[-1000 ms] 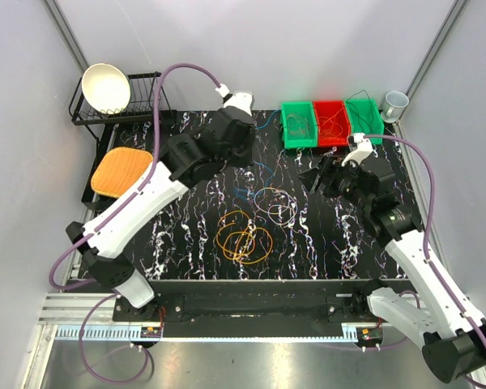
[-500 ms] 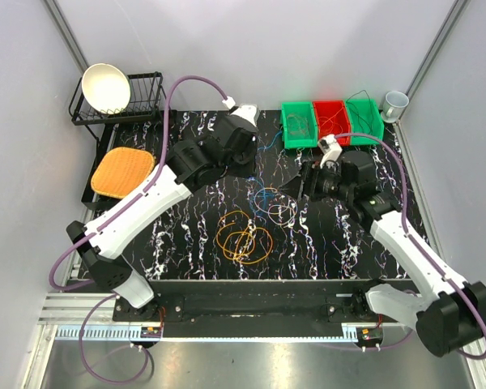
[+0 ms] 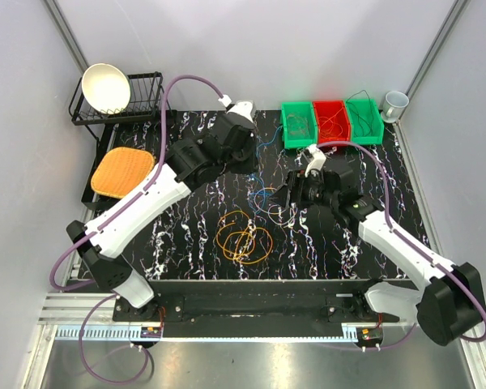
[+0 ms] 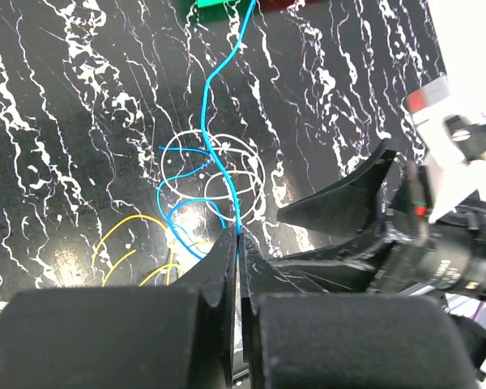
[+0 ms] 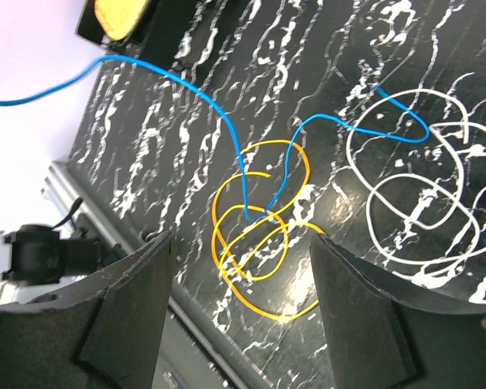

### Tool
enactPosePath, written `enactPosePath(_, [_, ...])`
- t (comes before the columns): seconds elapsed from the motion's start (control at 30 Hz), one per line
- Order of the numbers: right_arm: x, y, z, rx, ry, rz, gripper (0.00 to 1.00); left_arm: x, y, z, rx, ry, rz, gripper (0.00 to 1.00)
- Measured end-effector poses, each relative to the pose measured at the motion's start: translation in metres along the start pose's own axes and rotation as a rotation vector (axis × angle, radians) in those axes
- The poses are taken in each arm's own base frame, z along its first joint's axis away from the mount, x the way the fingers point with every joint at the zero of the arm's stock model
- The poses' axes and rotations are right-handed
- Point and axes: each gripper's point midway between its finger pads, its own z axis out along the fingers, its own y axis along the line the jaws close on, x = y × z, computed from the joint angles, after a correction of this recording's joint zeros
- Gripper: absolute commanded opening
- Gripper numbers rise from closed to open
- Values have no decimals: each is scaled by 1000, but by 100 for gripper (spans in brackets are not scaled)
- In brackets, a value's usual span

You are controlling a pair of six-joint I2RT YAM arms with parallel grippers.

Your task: Untangle the cables

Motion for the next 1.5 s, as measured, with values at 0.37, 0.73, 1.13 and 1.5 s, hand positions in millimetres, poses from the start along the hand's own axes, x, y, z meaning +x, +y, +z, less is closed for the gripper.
enactPosePath(0.37, [13, -18, 30, 51, 12, -3, 66, -9, 4, 7, 13, -7, -54, 0])
enactPosePath(0.73, [35, -24, 62, 68, 58, 7, 8, -9, 10, 16, 17, 6, -82, 0])
enactPosePath(1.13, [-13, 13, 40, 46, -13, -33, 0, 27, 50, 45, -75, 76, -104, 0])
enactPosePath(1.5, [-126, 116, -35, -125, -286, -178, 0, 79, 33, 81, 46, 215, -157, 0])
